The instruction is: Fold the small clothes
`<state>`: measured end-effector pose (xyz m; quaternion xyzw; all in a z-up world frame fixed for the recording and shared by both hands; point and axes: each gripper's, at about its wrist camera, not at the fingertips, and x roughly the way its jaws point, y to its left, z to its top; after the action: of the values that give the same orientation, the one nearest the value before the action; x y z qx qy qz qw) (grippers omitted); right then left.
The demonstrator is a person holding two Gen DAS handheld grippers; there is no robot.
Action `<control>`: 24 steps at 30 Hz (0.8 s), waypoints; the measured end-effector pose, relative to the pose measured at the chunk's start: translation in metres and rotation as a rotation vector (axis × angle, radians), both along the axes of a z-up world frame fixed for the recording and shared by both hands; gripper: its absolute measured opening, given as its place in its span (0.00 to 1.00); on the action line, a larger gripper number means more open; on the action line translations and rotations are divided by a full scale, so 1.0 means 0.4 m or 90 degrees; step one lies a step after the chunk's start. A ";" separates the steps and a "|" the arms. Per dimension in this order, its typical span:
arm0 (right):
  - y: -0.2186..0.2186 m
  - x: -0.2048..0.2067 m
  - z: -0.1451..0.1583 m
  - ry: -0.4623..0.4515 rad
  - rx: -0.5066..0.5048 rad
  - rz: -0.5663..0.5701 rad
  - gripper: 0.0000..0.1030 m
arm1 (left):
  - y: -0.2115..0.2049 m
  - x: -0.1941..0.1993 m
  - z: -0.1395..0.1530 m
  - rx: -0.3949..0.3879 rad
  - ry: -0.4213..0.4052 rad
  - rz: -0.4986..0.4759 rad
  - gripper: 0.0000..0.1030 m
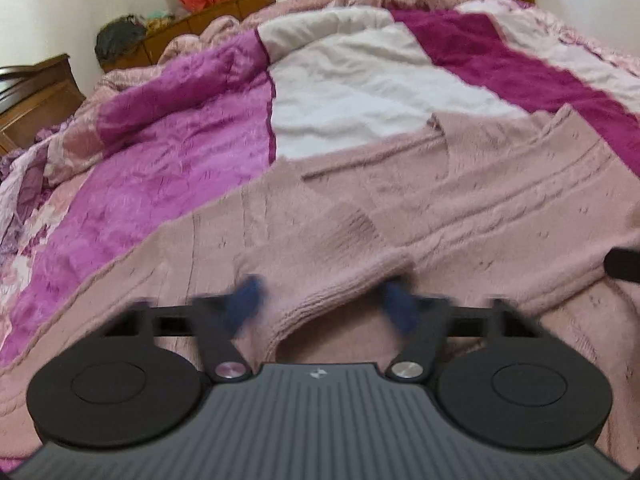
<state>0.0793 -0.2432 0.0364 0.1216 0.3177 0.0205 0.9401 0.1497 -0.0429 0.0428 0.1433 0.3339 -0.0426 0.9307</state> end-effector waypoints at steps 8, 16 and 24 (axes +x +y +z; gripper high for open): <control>0.003 -0.004 -0.004 -0.006 -0.004 -0.001 0.62 | 0.092 -0.040 0.060 -0.112 -0.046 0.117 0.19; 0.008 -0.005 -0.006 -0.006 -0.011 -0.003 0.62 | 0.210 -0.068 0.047 -0.119 -0.037 0.228 0.19; 0.018 -0.005 -0.006 -0.005 -0.027 -0.002 0.63 | 0.303 -0.098 0.022 -0.146 -0.007 0.282 0.20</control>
<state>0.0772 -0.2362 0.0339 0.1017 0.3140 0.0129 0.9439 0.1106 0.0784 0.0515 -0.0399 0.3452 0.1254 0.9292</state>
